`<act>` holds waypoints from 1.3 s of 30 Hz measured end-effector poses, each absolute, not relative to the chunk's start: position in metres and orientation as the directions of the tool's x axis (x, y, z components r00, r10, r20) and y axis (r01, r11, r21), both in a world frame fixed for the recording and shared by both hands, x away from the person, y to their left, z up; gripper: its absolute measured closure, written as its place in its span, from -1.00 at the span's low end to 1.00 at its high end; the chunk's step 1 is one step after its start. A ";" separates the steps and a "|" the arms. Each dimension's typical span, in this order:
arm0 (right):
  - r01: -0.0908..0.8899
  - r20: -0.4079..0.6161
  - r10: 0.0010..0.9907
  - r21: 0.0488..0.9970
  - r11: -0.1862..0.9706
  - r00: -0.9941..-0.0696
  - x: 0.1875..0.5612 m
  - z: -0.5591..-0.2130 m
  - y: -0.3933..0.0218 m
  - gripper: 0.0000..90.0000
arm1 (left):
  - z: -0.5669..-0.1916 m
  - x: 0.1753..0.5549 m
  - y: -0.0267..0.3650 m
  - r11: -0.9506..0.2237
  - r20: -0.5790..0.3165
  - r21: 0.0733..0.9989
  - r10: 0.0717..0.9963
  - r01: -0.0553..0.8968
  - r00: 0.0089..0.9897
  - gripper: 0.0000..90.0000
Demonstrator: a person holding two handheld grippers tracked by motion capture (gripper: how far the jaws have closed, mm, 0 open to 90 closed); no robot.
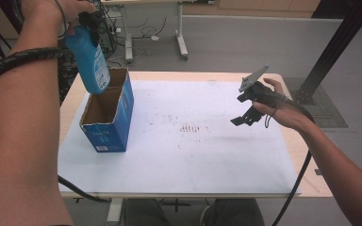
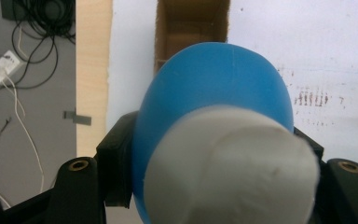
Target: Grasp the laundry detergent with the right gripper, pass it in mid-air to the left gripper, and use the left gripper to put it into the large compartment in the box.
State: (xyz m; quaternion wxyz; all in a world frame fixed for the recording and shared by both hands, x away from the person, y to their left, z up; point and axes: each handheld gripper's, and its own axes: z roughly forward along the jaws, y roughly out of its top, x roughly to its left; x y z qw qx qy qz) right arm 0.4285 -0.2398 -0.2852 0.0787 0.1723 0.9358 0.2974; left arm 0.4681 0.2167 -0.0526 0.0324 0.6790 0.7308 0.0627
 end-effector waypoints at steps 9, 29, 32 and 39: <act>0.264 -0.051 0.359 0.583 0.769 -0.932 0.428 -0.285 -0.235 -0.99 | -0.072 0.468 0.223 0.100 0.042 0.111 0.994 0.989 -0.105 -0.21; 0.253 -0.064 0.352 0.577 0.776 -0.934 0.429 -0.287 -0.229 -0.99 | -0.124 0.467 0.237 0.111 0.028 0.113 0.993 0.987 -0.115 -0.21; 0.252 -0.066 0.351 0.576 0.778 -0.934 0.429 -0.287 -0.228 -0.99 | -0.136 0.467 0.237 0.110 0.021 0.115 0.993 0.987 -0.113 -0.21; 0.251 -0.069 0.349 0.567 0.785 -0.935 0.429 -0.289 -0.226 -0.99 | -0.161 0.467 0.239 0.107 0.003 0.110 0.994 0.988 -0.108 -0.21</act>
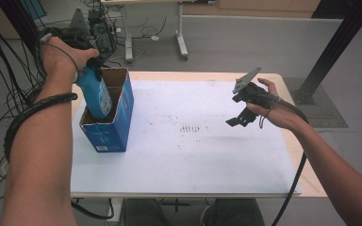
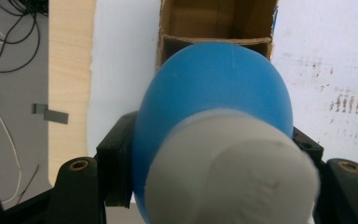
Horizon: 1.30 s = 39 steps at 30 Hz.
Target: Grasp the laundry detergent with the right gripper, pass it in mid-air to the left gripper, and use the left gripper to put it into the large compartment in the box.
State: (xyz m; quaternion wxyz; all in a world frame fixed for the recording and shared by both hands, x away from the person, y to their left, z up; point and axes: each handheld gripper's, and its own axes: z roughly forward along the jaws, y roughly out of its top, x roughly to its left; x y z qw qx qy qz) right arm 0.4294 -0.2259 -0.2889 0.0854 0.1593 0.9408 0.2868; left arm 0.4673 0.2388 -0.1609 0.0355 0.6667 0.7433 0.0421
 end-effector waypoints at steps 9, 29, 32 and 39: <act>0.262 -0.063 0.354 0.556 0.789 -0.933 0.430 -0.294 -0.226 -0.99 | -0.195 0.468 0.233 0.079 0.013 0.094 0.997 0.992 -0.081 -0.21; 0.289 -0.044 0.369 0.537 0.792 -0.928 0.431 -0.308 -0.229 -0.99 | -0.250 0.470 0.230 0.053 0.018 0.098 0.998 0.994 -0.055 -0.21; 0.293 -0.042 0.372 0.535 0.792 -0.927 0.432 -0.309 -0.230 -0.99 | -0.255 0.470 0.230 0.046 0.019 0.098 0.999 0.994 -0.048 -0.21; 0.303 -0.042 0.381 0.530 0.792 -0.924 0.433 -0.311 -0.233 -0.99 | -0.265 0.470 0.227 0.030 0.029 0.084 0.999 0.996 -0.032 -0.21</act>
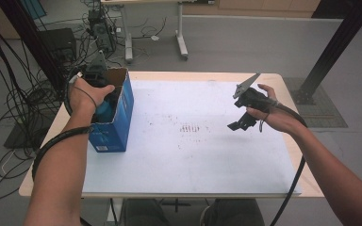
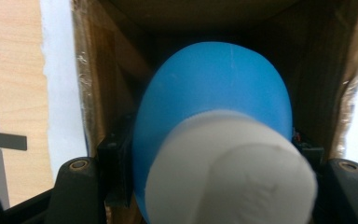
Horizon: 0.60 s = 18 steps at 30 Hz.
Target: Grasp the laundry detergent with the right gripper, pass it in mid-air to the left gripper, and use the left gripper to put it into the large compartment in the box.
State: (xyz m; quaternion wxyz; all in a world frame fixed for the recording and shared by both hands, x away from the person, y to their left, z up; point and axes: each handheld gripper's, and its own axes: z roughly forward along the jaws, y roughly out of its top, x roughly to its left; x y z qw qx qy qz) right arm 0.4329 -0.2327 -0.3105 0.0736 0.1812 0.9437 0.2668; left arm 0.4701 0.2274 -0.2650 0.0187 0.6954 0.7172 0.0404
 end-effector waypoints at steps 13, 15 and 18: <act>0.307 -0.044 0.388 0.532 0.789 -0.921 0.432 -0.310 -0.236 -0.99 | -0.271 0.468 0.227 0.020 0.031 0.082 0.999 0.996 -0.023 -0.21; 0.306 -0.046 0.388 0.532 0.789 -0.920 0.431 -0.310 -0.236 -0.99 | -0.271 0.468 0.226 0.019 0.032 0.081 0.999 0.997 -0.022 -0.21; 0.309 -0.046 0.392 0.534 0.787 -0.919 0.431 -0.310 -0.238 -0.99 | -0.272 0.469 0.225 0.017 0.035 0.083 0.999 0.996 -0.020 -0.21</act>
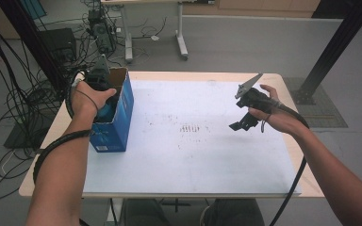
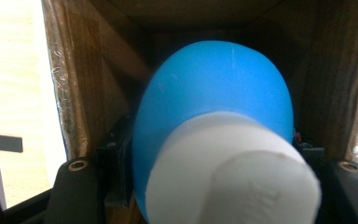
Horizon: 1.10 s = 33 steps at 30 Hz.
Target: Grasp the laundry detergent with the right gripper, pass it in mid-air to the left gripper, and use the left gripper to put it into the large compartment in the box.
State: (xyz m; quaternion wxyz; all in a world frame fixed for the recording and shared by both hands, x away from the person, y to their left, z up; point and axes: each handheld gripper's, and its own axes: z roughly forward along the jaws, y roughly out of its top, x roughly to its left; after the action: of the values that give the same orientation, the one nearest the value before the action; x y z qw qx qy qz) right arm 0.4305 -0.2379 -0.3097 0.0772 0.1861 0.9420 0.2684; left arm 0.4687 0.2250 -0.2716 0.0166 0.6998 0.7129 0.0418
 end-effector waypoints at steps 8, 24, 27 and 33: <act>0.313 -0.050 0.398 0.534 0.786 -0.916 0.429 -0.309 -0.240 -0.99 | -0.272 0.469 0.225 0.019 0.035 0.083 0.999 0.996 -0.022 -0.22; 0.318 -0.053 0.405 0.531 0.785 -0.913 0.429 -0.308 -0.243 -0.99 | -0.272 0.469 0.226 0.021 0.034 0.088 0.999 0.996 -0.024 -0.22; 0.319 -0.054 0.407 0.534 0.783 -0.912 0.429 -0.308 -0.244 -0.99 | -0.272 0.469 0.226 0.020 0.034 0.089 0.999 0.996 -0.023 -0.22; 0.319 -0.054 0.408 0.532 0.784 -0.911 0.429 -0.308 -0.244 -0.99 | -0.273 0.469 0.227 0.021 0.032 0.089 0.999 0.996 -0.024 -0.22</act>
State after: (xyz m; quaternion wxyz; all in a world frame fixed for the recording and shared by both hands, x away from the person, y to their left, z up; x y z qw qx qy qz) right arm 0.4288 -0.2445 -0.3079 0.0834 0.1932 0.9408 0.2657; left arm 0.4686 0.2265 -0.2726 0.0196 0.6982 0.7143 0.0430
